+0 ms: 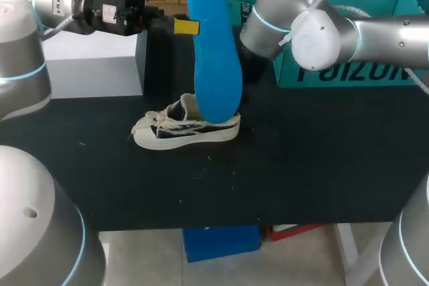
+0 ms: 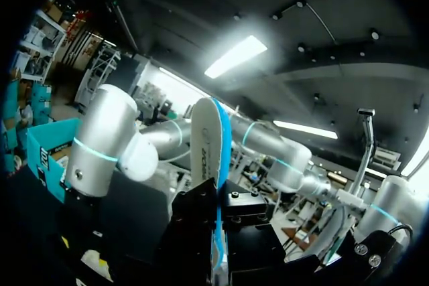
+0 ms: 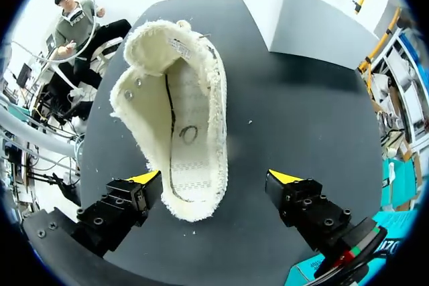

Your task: Take the shoe out of the shoebox, open the shoe tongue, remove and reinsert the insole, then place the shoe into the shoebox

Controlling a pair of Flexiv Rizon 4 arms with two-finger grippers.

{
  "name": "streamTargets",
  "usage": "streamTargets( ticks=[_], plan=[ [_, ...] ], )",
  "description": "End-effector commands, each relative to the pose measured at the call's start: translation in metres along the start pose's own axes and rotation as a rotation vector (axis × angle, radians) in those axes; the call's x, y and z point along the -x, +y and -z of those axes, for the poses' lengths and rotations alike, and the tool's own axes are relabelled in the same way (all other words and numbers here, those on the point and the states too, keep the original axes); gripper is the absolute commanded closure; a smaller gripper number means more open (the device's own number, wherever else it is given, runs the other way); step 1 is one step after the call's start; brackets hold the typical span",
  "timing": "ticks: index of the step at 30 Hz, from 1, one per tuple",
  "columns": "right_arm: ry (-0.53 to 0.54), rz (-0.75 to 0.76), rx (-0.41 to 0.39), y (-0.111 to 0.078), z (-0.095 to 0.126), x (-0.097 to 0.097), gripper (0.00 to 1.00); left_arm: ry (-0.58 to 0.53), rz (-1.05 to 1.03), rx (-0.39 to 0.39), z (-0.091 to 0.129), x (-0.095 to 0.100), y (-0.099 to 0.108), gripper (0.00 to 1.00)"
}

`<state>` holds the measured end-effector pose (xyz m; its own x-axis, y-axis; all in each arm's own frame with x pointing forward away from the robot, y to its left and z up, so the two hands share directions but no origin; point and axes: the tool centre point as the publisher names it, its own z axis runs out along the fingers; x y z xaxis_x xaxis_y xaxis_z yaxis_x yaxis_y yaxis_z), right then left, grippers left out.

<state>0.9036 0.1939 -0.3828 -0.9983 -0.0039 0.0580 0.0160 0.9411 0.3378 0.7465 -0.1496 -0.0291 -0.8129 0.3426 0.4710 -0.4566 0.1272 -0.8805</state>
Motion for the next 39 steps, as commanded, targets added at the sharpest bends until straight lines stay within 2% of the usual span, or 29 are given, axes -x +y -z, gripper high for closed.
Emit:
streamTargets(
  ticks=[1,6,10,28,31,32,33,34,35,36,39],
  plan=[
    [-0.008,0.001,-0.264,0.015,-0.005,0.001,0.0,-0.003,-0.001,-0.002,-0.002,0.001,0.001,1.0],
    [-0.022,0.012,-0.321,0.024,-0.012,0.002,0.0,-0.003,-0.001,-0.002,-0.002,0.001,0.001,1.0],
    [-0.021,0.028,-0.333,0.031,-0.018,0.006,0.0,-0.003,-0.001,-0.002,-0.002,0.001,0.001,1.0],
    [-0.002,0.083,-0.3,0.053,-0.037,0.022,0.01,-0.003,-0.001,-0.002,-0.002,0.001,0.001,1.0],
    [0.005,0.089,-0.292,0.055,-0.041,0.023,0.06,-0.003,-0.001,-0.002,-0.002,0.001,0.001,1.0],
    [0.007,0.09,-0.291,0.055,-0.042,0.024,0.15,-0.003,-0.001,-0.002,-0.002,0.001,0.001,1.0],
    [0.01,0.091,-0.291,0.055,-0.042,0.024,0.35,-0.003,-0.001,-0.002,-0.002,0.001,0.001,1.0],
    [0.02,0.093,-0.292,0.055,-0.044,0.023,0.66,-0.003,-0.001,-0.002,-0.002,0.001,0.001,1.0],
    [0.034,0.096,-0.288,0.055,-0.045,0.023,0.8,-0.003,-0.001,-0.002,-0.002,0.001,0.001,1.0],
    [0.067,0.113,-0.291,0.054,-0.048,0.022,1.0,-0.003,-0.001,-0.002,-0.002,0.001,0.001,1.0],
    [0.125,0.157,-0.268,0.052,-0.054,0.018,1.0,-0.003,-0.001,-0.002,-0.002,0.001,0.001,1.0]
  ],
)
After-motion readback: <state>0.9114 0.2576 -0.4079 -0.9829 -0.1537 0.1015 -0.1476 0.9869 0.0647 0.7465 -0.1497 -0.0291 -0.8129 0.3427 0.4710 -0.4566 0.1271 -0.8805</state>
